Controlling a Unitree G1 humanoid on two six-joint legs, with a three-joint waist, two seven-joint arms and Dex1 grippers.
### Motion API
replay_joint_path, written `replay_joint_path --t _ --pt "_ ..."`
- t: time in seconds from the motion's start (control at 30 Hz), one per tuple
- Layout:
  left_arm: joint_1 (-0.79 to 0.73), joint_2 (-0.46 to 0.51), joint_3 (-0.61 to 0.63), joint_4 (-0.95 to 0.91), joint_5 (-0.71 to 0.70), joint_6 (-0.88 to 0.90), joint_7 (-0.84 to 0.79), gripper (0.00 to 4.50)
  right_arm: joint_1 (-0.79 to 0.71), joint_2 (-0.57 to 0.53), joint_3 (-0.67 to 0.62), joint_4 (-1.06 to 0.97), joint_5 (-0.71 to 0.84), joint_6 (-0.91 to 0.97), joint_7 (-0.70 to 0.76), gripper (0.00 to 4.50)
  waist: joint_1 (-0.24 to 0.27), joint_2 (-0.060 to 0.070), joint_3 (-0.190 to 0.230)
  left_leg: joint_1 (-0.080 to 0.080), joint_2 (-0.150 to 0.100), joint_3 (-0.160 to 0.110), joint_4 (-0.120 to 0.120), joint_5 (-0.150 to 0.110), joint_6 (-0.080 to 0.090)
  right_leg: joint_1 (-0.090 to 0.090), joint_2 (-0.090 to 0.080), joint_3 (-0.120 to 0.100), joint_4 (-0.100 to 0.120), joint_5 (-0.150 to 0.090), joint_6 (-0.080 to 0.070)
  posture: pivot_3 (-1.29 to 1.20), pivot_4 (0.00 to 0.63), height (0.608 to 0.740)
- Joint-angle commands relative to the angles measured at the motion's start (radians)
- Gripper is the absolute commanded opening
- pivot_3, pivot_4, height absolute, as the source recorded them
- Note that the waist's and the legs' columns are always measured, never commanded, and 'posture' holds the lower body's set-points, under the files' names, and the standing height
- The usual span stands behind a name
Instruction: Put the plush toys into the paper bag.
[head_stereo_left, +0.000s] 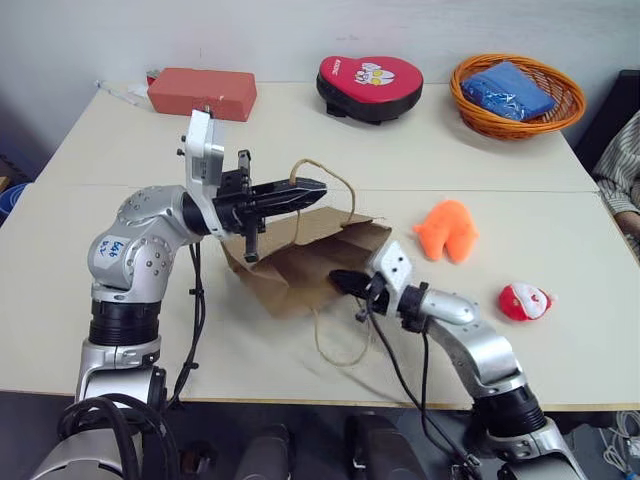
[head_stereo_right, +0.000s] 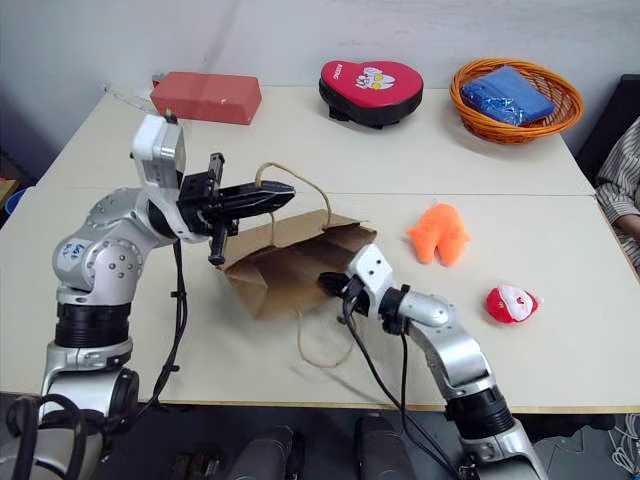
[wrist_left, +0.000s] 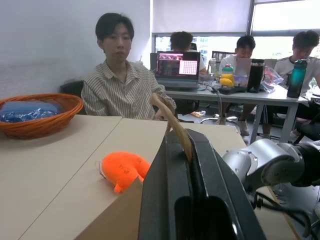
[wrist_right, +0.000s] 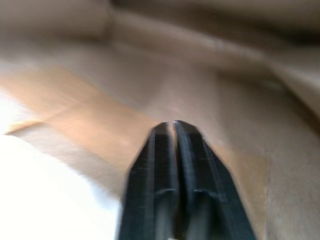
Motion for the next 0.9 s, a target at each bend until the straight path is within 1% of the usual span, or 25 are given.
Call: replay_joint_path --t 0.03,0.07,0.2,0.3,0.33,0.4,0.5,0.57,0.63,0.7,0.8,0.9 --pt "0.012 0.008 -0.019 -0.052 0.018 -0.037 -0.009 0.00 0.026 -0.084 -0.084 -0.119 0.146 0.040 0.126 1.60 0.004 0.000 0.000 0.000 0.000 0.000 0.000 0.000 0.000 0.000 0.000 0.000 -0.001 0.000 0.000 0.00 0.150 0.740" --pt "0.014 0.008 -0.024 -0.052 0.022 -0.041 -0.012 0.00 0.041 -0.113 -0.108 -0.143 0.185 0.050 0.160 1.96 0.006 0.000 0.000 0.000 0.000 0.000 0.000 0.000 0.000 0.001 0.000 0.000 -0.002 0.000 0.000 0.00 0.150 0.740" --pt "0.012 0.001 -0.028 -0.047 0.019 -0.050 -0.011 0.00 0.095 -0.218 -0.325 -0.169 0.372 0.119 0.200 3.31 0.017 0.000 0.000 0.000 0.000 -0.001 0.000 0.000 0.000 0.002 0.000 0.000 -0.004 0.000 0.000 0.00 0.150 0.740" --pt "0.012 -0.002 -0.029 -0.051 0.015 -0.053 -0.006 0.00 0.088 -0.302 -0.440 -0.095 0.427 0.179 0.190 4.34 0.023 0.000 0.000 0.000 0.000 0.000 0.000 0.000 0.000 0.002 -0.001 0.000 -0.007 0.000 0.000 0.00 0.150 0.740" --pt "0.016 -0.003 -0.029 -0.057 0.012 -0.053 -0.002 0.00 0.062 -0.330 -0.474 -0.017 0.411 0.184 0.167 4.43 0.023 0.000 0.000 0.001 0.000 0.000 0.000 0.000 0.000 0.002 -0.001 0.000 -0.007 0.000 0.000 0.00 0.150 0.740" --pt "0.020 -0.006 -0.030 -0.062 0.010 -0.054 0.003 0.00 0.020 -0.367 -0.498 0.102 0.368 0.177 0.132 4.43 0.023 0.000 0.000 0.001 0.000 0.001 0.000 0.000 0.000 0.002 0.000 0.001 -0.007 0.000 0.000 0.00 0.150 0.740" --pt "0.022 -0.013 -0.039 -0.068 0.014 -0.056 0.011 0.00 -0.110 -0.431 -0.434 0.393 0.217 0.175 0.049 4.43 0.022 0.000 0.000 0.001 0.000 0.002 -0.001 0.000 0.001 0.002 -0.001 0.001 -0.007 0.000 0.000 0.00 0.150 0.740" --pt "0.020 -0.017 -0.044 -0.068 0.016 -0.057 0.015 0.00 -0.205 -0.429 -0.404 0.544 0.164 0.174 0.022 4.43 0.022 0.000 0.000 0.001 0.000 0.003 -0.001 0.000 0.001 0.001 -0.001 0.002 -0.007 0.000 0.000 0.00 0.150 0.740" --pt "0.017 -0.022 -0.049 -0.070 0.017 -0.059 0.021 0.00 -0.297 -0.410 -0.372 0.673 0.137 0.173 0.047 4.43 0.020 0.000 0.000 0.000 0.000 0.003 -0.001 0.000 0.001 0.001 0.000 0.002 -0.006 0.000 0.000 0.00 0.150 0.740" --pt "0.019 -0.025 -0.053 -0.073 0.018 -0.060 0.026 0.00 -0.385 -0.384 -0.369 0.793 0.148 0.226 0.073 4.43 0.014 0.000 0.000 0.000 0.000 0.004 -0.001 0.000 0.001 0.000 0.000 0.002 -0.005 0.000 0.000 0.00 0.150 0.740" --pt "0.025 -0.025 -0.054 -0.077 0.018 -0.060 0.031 0.00 -0.478 -0.365 -0.331 0.937 0.115 0.222 0.149 4.43 0.010 0.000 0.000 0.000 0.000 0.004 -0.001 0.000 0.001 0.000 0.000 0.002 -0.001 0.000 0.000 0.00 0.150 0.740" --pt "0.029 -0.024 -0.053 -0.081 0.017 -0.058 0.038 0.00 -0.547 -0.357 -0.311 1.045 0.080 0.219 0.167 3.83 0.011 0.000 0.000 0.000 0.000 0.004 -0.001 0.000 0.001 0.000 0.000 0.002 -0.001 0.000 0.000 0.00 0.150 0.740"
